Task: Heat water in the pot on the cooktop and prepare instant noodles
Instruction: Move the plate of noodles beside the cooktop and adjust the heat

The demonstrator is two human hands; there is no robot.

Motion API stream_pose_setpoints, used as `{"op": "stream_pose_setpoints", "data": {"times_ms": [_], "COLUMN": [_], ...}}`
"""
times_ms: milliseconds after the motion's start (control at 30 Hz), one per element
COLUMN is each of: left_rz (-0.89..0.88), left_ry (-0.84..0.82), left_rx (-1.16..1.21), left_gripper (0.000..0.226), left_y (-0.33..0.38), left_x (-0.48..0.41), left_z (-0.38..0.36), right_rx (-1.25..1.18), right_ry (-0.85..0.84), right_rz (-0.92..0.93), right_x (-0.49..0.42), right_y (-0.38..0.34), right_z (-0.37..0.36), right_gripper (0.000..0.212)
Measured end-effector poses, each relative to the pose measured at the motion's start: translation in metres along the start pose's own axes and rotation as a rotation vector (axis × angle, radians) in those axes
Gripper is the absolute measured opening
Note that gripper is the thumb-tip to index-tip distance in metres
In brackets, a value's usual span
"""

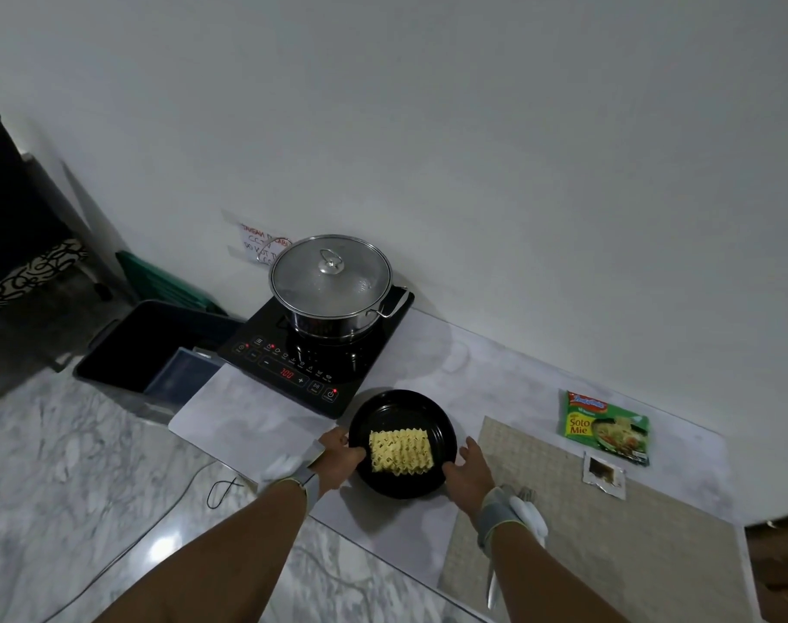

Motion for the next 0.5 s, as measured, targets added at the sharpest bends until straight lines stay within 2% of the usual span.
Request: {"op": "stream_pose_setpoints", "data": {"times_ms": [67,167,333,500], "left_rz": [0.007,-0.02,-0.046,-0.05], "left_ry": [-0.001,0.007,0.03,0.094], "left_rx": [0.042,0.041,0.082,0.104], "left_gripper": [0.059,0.059,0.063,0.061], "left_y": [0.002,0.004,0.005,-0.001], "left_x": [0.002,0.002,0.003,-0.003], "left_z": [0.004,0.011,0.029,0.06], "right_rx": [0.037,0.119,0.257,0.294], "right_ry": [0.018,0.045,0.085,0.041], "right_rz": [0.016,0.058,0.168,0.203], "right_x": [0.005,0.012,0.021,0.021], "right_y": [-0.006,-0.017,-0.043,-0.06], "right_z": [0.002,0.002,-0.008,-0.033], "right_gripper": [0.074,0.071,0.057,0.063]}}
Point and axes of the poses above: each hand's wrist, its own x-axis away from the middle knuckle, its own z-axis out of the back of the hand, y = z × x, the point moved 5 cm from there along -x, towards the middle knuckle, and after that the axes turned 1 degree about -x, right-handed, at the moved point
